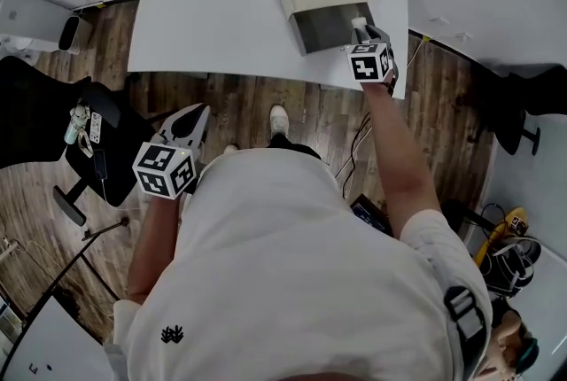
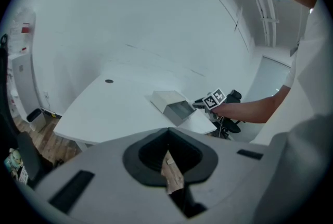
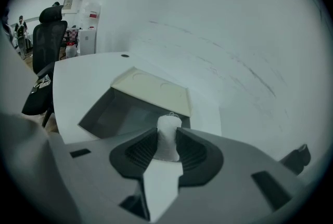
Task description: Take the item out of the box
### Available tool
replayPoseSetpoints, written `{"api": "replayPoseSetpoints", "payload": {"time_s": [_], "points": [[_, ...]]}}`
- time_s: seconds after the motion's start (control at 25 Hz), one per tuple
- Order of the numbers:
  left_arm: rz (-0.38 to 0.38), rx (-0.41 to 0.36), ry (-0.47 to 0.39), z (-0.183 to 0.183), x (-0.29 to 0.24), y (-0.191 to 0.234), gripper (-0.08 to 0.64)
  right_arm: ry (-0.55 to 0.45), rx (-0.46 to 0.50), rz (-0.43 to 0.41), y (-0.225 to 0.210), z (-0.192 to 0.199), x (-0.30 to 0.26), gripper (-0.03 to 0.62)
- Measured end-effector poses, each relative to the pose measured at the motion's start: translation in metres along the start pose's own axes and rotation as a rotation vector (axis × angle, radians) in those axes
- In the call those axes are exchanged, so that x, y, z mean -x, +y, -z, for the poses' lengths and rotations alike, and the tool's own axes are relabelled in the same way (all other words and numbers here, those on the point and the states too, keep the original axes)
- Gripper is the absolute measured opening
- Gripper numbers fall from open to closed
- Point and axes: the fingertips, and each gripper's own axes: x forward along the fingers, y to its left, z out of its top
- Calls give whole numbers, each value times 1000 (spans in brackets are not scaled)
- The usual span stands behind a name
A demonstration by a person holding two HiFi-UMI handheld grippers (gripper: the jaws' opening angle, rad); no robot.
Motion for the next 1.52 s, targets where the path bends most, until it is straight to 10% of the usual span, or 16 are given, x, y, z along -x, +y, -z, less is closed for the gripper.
{"api": "replayPoseSetpoints", "payload": {"time_s": [1.52], "points": [[225,-104,5,53,79,-3,6,-320,-251,-62,138,-24,270,107]]}}
